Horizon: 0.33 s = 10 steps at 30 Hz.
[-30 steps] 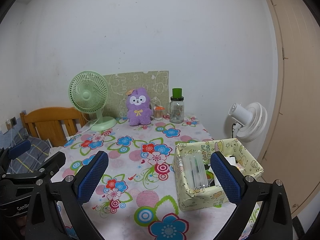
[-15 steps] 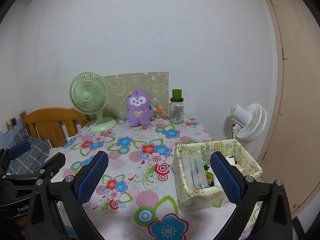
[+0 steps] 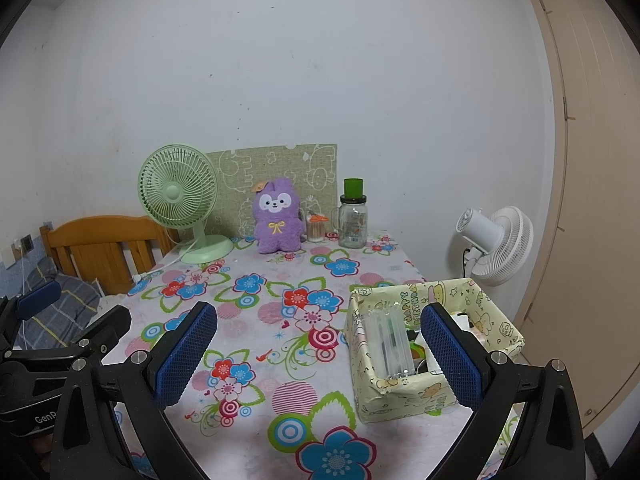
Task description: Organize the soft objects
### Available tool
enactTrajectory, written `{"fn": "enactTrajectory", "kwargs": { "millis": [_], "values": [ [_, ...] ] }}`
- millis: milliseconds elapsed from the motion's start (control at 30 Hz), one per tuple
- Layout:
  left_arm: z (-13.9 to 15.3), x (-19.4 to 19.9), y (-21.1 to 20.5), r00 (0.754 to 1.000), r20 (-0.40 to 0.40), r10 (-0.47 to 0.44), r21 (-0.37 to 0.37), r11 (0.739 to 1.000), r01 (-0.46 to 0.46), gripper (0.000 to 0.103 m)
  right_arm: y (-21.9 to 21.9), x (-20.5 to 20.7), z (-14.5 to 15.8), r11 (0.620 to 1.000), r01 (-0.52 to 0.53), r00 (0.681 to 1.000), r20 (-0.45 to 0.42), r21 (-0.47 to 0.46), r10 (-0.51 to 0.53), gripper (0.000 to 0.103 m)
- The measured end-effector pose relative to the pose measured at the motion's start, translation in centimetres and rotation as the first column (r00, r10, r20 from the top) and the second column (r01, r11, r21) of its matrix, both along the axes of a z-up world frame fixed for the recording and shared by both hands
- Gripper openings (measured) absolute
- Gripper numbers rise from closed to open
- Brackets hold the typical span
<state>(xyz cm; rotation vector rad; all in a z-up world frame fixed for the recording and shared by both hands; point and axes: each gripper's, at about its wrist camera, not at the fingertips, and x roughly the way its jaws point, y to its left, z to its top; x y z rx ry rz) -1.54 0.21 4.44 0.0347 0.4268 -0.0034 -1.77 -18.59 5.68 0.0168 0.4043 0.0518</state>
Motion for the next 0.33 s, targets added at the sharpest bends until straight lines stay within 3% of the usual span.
{"fn": "enactTrajectory", "kwargs": {
  "millis": [333],
  "values": [
    [0.00,-0.01,0.01,1.000,0.002,0.000,0.000,1.000,0.000,0.103,0.03,-0.02,-0.02,1.000,0.000,1.000,0.002,-0.001,0.000,0.103]
  ]
}}
